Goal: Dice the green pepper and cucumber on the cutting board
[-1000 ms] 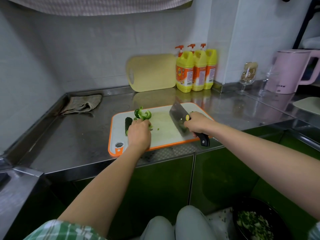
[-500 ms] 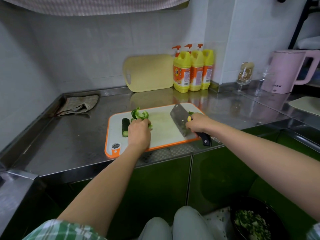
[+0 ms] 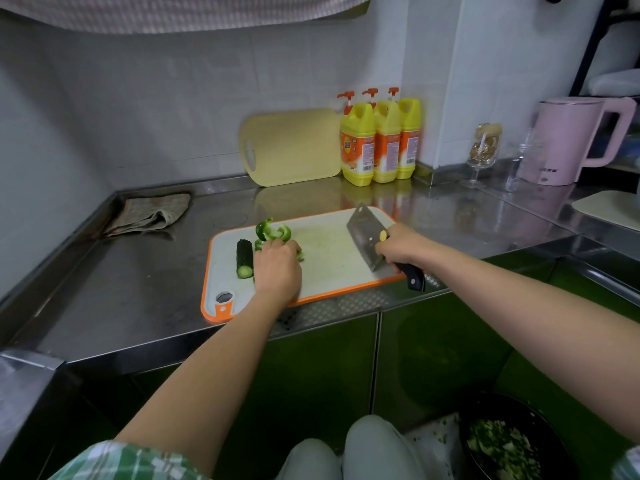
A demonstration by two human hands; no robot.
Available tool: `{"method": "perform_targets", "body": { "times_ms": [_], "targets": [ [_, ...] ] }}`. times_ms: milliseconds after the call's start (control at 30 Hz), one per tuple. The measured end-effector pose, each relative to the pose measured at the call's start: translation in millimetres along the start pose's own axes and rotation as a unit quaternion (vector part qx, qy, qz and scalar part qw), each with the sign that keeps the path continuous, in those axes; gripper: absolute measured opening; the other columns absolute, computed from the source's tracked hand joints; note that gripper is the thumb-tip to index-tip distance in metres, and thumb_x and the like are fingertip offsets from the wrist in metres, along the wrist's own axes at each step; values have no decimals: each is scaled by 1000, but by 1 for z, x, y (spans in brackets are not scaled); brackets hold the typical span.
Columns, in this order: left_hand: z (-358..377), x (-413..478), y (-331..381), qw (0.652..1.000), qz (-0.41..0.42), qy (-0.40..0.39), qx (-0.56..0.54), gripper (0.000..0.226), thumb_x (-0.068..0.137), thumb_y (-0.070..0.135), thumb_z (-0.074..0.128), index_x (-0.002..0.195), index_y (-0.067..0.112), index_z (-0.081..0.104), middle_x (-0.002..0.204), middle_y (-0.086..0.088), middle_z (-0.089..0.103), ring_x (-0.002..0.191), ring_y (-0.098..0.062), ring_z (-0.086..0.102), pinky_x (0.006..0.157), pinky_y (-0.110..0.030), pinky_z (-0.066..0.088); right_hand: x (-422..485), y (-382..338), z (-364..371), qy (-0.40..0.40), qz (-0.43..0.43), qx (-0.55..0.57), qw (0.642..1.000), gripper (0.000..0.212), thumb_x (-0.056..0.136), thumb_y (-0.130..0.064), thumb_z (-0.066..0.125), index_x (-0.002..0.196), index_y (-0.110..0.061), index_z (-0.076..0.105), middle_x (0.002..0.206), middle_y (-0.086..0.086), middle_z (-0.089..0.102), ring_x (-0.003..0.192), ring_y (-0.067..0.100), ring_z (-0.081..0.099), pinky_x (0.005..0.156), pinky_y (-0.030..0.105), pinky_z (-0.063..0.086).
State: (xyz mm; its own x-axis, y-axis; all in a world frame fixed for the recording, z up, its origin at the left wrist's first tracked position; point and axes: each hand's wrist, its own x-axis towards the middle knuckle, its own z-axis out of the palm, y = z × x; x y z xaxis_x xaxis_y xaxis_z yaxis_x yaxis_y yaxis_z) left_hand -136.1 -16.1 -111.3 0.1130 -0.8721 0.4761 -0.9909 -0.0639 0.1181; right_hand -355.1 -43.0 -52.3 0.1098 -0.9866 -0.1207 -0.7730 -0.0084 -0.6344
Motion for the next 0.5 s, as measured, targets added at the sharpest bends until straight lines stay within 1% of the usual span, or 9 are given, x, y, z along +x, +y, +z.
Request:
{"method": "perform_targets", "body": {
  "times_ms": [100,133,200,267,300,333,400,467,500],
  "targets": [
    [0,0,-1,1000,-5,-16,7,28,87,16,53,112,13,65,111,-13,63,103,-33,52,82,-37,41,-1,2,-7,4,8,35,999,4,91,-3,45,94,-2,48,70,14,52,44,21,49,51,29,45],
    [-1,1,-1,1000,-8,-18,5,29,86,18,54,113,13,65,113,-14,62,105,-33,51,85,-38,41,-4,0,-7,4,-4,47,999,2,91,-5,46,91,-3,48,70,12,52,44,20,48,50,28,44],
    [-4,1,1,1000,0,11,-20,33,85,21,54,115,13,66,113,-14,61,107,-34,49,88,-40,40,-9,-8,-3,16,-42,69,997,14,93,-9,48,79,-9,48,65,9,51,43,20,49,47,25,42],
    [-11,0,7,992,15,68,-104,33,86,20,49,109,10,69,106,-14,63,103,-33,50,86,-41,40,-17,-22,3,24,-82,60,995,24,94,-21,45,72,-13,47,61,9,55,45,22,53,50,27,44],
    [-16,-1,12,981,11,85,-173,30,90,20,47,105,8,70,100,-13,65,99,-31,53,83,-40,41,-22,-29,7,24,-96,46,994,28,95,-27,42,71,-13,47,61,10,57,47,24,55,54,28,45],
    [-23,-2,19,966,-9,79,-246,29,95,22,45,101,8,70,93,-12,67,91,-28,57,78,-38,43,-27,-36,11,23,-106,31,994,31,95,-30,38,72,-12,48,62,11,59,50,25,57,57,29,45],
    [-37,1,32,918,-79,-6,-388,40,102,34,40,96,7,69,75,-7,68,67,-20,60,63,-34,44,-34,-47,22,33,-129,-17,991,30,97,-31,36,82,-10,52,72,10,62,60,26,62,61,33,48],
    [-45,4,42,836,-166,-86,-515,48,102,45,37,92,6,64,58,-5,60,46,-15,53,51,-28,40,-37,-54,35,53,-154,-94,982,25,98,-31,39,97,-10,52,89,10,62,77,30,64,65,36,48],
    [-47,6,44,803,-196,-104,-554,46,101,44,39,86,6,61,53,-4,55,41,-14,49,47,-26,36,-38,-55,41,54,-166,-127,976,23,98,-30,40,101,-10,50,95,11,62,84,32,62,65,35,44]
  ]
}}
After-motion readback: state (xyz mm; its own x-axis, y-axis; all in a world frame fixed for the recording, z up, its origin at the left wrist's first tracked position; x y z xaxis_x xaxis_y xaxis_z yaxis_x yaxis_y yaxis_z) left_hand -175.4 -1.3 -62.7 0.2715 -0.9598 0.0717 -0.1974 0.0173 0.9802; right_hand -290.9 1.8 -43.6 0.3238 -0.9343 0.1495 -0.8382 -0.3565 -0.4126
